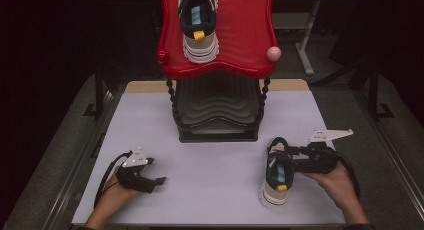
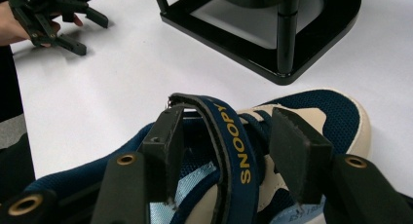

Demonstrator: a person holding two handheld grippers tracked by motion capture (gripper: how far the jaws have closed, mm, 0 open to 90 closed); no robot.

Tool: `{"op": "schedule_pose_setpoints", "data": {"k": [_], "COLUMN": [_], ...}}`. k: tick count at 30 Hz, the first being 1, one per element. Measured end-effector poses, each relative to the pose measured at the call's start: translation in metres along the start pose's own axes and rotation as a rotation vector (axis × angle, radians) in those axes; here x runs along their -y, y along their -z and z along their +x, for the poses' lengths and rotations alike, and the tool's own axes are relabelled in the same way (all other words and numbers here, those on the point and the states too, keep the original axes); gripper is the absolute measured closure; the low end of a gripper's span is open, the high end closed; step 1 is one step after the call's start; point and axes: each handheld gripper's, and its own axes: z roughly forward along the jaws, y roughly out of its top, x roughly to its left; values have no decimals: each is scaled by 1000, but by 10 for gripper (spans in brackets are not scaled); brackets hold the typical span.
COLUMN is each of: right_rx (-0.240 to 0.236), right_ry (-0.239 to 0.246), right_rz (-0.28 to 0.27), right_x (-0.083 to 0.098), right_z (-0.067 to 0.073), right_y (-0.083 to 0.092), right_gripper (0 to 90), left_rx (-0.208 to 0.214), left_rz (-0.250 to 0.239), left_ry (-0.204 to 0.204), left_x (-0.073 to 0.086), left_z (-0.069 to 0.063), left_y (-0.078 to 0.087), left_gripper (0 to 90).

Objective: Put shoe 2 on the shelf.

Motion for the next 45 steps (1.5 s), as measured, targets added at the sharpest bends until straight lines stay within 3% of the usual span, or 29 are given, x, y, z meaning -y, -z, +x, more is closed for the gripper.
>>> {"op": "schedule_pose_setpoints", "data": {"k": [4,13,24,30,45], "right_rx": [9,-9,-70,-75,-95], "right_ry": [2,10,13,20,73], "right_rz": [18,1,-50,-74,-153], "right_x": [1,1,1,-1,-34], "right_z": [0,0,-3,-1,8], "right_y": [-3,-2,8,12,35], "right_gripper": [523,659,722,723,725], "left_rx": [0,1,0,-1,-3], "left_rz": [-1,0,-1,-1,-4], "left_ry": [1,0,1,1,2], "left_x": [0,0,0,0,0], "left_z": [0,0,0,0,-1], "left_y": [0,0,0,0,0], "left_gripper": [144,144,144,144,144]}}
